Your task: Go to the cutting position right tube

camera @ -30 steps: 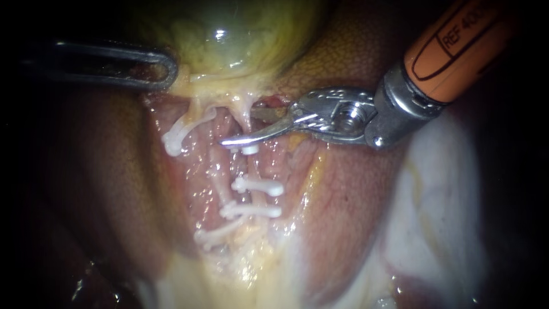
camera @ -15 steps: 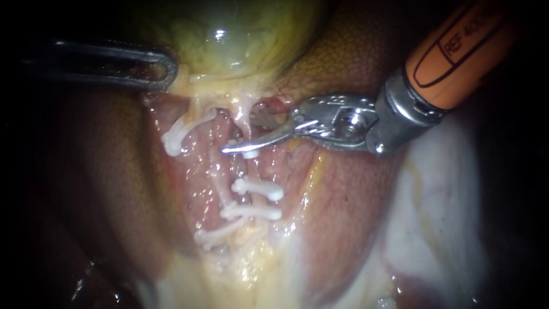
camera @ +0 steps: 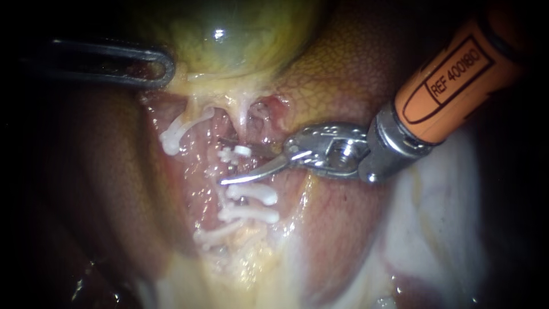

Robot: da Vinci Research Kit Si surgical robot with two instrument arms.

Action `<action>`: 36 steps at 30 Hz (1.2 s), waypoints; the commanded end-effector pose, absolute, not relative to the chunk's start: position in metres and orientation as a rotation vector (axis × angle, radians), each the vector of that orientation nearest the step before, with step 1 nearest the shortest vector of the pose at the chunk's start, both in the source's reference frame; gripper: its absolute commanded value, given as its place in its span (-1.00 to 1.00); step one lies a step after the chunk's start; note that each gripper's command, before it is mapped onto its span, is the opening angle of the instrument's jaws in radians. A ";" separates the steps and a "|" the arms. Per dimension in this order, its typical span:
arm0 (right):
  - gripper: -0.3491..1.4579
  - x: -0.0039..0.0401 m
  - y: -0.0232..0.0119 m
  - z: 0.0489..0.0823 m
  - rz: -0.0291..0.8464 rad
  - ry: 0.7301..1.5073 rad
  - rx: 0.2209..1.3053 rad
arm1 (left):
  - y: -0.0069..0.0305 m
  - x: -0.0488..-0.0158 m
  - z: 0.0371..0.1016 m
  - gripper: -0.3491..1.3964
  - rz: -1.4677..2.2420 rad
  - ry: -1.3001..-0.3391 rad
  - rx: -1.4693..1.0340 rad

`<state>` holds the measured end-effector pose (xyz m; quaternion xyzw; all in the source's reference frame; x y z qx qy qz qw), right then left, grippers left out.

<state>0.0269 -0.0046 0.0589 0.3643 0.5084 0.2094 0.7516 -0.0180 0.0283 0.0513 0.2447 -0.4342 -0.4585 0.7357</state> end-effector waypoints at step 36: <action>0.52 0.0302 -0.0056 0.0599 0.321 1.458 1.167 | 0.0283 -0.0180 0.0514 -1.00 -1.008 -0.954 0.537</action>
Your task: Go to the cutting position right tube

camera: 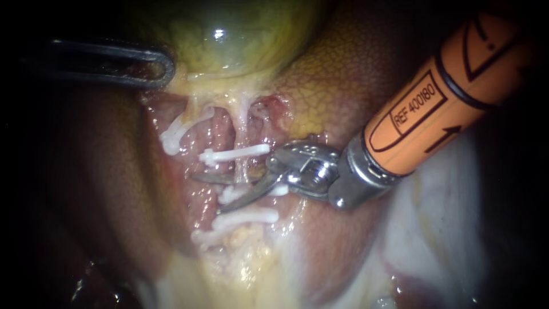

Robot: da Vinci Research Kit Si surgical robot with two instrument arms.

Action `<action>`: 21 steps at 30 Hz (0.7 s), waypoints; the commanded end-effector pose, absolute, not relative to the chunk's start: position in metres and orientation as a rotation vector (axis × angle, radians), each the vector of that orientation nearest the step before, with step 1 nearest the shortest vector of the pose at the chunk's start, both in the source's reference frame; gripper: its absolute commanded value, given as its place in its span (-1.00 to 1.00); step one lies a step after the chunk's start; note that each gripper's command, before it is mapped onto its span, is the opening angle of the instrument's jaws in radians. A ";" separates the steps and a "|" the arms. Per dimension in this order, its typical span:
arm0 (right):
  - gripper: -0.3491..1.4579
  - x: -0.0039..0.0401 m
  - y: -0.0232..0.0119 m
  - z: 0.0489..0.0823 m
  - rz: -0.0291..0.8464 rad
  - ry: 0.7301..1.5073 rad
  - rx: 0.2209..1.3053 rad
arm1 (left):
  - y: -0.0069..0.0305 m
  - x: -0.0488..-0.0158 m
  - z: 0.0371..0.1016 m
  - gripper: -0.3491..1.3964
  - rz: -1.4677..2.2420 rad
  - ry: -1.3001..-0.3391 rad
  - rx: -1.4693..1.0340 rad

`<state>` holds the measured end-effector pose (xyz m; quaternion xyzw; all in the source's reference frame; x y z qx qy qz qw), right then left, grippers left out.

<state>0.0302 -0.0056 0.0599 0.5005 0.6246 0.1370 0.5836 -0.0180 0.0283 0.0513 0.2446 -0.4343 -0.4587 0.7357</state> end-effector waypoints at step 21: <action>0.52 0.0311 -0.0052 0.0578 0.339 1.538 1.202 | 0.0283 -0.0181 0.0514 -1.00 -1.008 -0.954 0.537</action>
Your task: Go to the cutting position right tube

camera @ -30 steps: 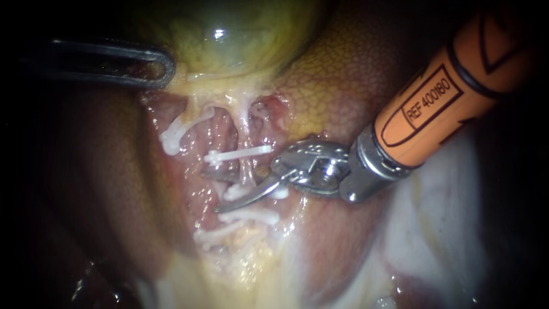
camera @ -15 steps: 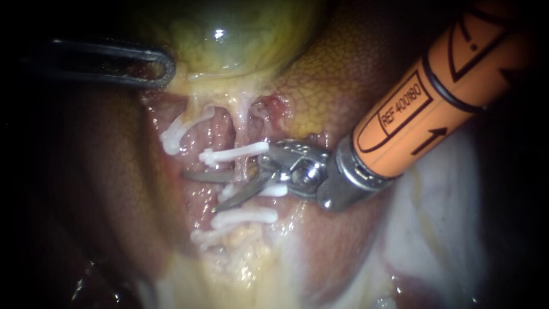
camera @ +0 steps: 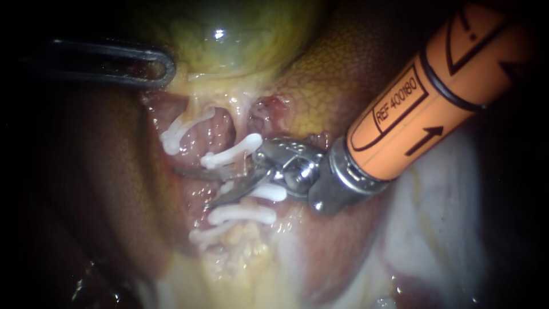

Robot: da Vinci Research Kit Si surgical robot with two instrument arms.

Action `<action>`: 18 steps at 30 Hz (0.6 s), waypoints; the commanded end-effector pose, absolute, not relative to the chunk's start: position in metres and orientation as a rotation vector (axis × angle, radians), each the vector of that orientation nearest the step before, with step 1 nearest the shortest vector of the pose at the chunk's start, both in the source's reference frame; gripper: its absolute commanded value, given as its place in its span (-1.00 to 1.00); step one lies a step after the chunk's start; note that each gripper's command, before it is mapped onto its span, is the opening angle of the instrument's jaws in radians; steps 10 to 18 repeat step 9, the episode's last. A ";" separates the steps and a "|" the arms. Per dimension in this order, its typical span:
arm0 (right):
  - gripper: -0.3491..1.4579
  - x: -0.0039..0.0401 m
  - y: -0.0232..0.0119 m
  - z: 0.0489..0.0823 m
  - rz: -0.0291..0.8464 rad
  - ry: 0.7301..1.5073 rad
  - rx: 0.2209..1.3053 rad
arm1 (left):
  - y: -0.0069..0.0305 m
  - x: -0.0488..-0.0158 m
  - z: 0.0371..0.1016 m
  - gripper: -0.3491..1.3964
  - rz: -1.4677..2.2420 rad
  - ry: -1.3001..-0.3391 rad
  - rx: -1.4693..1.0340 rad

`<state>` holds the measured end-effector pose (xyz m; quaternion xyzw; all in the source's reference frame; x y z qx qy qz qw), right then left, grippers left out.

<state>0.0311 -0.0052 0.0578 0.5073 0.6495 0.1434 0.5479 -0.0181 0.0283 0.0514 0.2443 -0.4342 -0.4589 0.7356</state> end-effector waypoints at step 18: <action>0.54 0.0311 -0.0052 0.0579 0.339 1.538 1.202 | 0.0283 -0.0181 0.0514 -1.00 -1.008 -0.954 0.537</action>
